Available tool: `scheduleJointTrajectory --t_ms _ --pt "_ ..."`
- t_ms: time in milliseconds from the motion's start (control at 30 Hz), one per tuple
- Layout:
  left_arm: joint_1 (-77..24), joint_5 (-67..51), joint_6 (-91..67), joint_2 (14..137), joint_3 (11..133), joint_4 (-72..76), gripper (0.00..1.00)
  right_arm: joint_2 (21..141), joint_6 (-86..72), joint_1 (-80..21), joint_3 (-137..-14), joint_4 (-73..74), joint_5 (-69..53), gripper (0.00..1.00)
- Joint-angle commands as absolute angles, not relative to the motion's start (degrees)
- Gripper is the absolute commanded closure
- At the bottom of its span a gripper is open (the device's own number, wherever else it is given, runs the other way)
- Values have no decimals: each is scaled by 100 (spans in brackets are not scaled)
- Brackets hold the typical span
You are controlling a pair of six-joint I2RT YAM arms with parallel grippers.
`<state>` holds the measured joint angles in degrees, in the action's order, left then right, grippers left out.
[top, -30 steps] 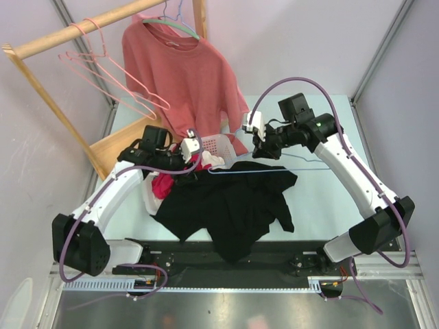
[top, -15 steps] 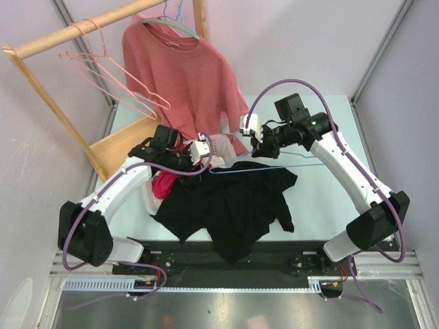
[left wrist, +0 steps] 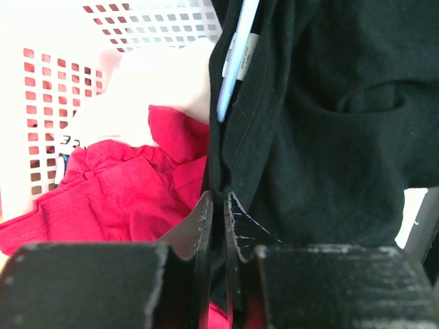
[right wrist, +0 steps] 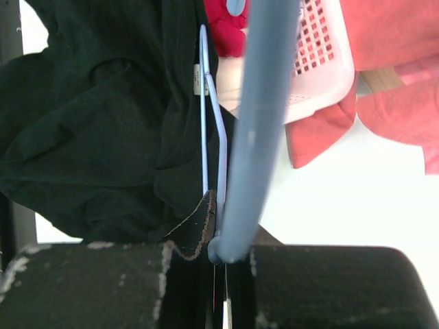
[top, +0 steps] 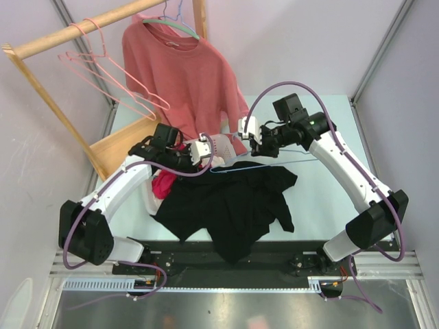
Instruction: Place the t-shirt on the hanger
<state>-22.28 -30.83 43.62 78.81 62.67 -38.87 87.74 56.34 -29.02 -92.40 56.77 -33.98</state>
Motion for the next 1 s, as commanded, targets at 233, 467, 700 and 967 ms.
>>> scheduleJointTrajectory --t_ms 233,467,700,967 --pt "-2241 -3647 4763 7462 6723 -4377 95 9123 5740 -3392 -9597 5371 -3594 100" --pt "-2250 -3735 4720 7243 6916 -4526 95 9343 5081 -3445 -9931 4870 -4086 100" --pt "-2259 -4104 4570 6988 7259 -4702 94 9378 4281 -3437 -9765 4386 -4692 100" --pt "-2303 -3956 4272 6434 7155 -4605 67 9221 3147 -3550 -9203 3376 -5282 100"
